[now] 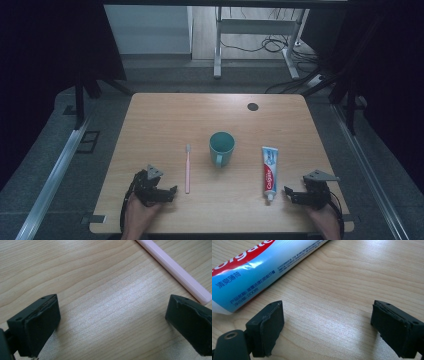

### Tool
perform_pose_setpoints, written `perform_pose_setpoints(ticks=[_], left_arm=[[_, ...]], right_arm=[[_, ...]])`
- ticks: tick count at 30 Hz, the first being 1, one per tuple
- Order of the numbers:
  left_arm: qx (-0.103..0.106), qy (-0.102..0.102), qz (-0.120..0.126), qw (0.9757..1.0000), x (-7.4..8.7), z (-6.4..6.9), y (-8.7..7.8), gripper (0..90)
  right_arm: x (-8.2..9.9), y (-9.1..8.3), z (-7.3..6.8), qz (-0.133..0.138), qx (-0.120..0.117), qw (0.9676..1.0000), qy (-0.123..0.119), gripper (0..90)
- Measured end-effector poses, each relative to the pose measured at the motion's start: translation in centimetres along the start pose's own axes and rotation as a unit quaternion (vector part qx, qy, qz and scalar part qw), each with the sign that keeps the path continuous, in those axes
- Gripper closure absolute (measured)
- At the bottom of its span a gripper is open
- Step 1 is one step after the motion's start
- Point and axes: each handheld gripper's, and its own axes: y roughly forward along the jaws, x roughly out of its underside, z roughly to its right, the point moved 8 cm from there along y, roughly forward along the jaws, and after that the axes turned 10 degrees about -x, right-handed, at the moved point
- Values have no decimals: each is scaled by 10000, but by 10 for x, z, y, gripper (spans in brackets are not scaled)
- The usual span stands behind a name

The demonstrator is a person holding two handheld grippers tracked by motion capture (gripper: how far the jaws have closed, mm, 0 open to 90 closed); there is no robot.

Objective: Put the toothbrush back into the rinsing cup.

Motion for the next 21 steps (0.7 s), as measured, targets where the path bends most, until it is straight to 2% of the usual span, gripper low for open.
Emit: perform_pose_setpoints(ticks=[21], left_arm=[[-18,-20,-23,10000,-1,0,0,0]], right_arm=[[0,0,0,-4,2,10000,2,111]])
